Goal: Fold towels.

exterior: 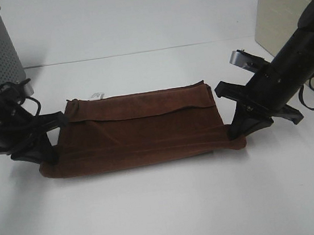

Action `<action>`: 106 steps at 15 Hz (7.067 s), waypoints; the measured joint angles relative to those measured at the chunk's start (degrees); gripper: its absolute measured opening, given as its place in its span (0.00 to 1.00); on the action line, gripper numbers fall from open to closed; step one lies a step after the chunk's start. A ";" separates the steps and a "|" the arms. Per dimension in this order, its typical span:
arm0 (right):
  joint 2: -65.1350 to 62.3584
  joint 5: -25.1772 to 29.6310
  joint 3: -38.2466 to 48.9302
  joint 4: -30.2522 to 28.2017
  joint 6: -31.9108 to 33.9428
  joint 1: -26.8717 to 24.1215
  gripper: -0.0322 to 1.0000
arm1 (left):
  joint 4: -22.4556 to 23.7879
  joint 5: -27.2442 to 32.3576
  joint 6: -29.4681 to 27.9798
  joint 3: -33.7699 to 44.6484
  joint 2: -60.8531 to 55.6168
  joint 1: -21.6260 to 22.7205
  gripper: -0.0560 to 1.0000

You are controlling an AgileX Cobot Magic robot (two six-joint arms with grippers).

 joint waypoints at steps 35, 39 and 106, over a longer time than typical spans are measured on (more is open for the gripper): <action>14.27 2.81 -30.88 -4.13 2.98 -0.06 0.85 | 1.09 -2.86 -5.56 -30.54 21.14 0.34 0.38; 14.27 2.81 -30.88 -4.24 2.98 -0.06 0.85 | 4.41 -2.41 -5.56 -30.54 18.91 0.29 0.12; -8.42 18.91 -33.23 -26.87 21.20 7.91 0.85 | 28.76 30.37 -14.15 -52.77 -3.38 -5.10 0.57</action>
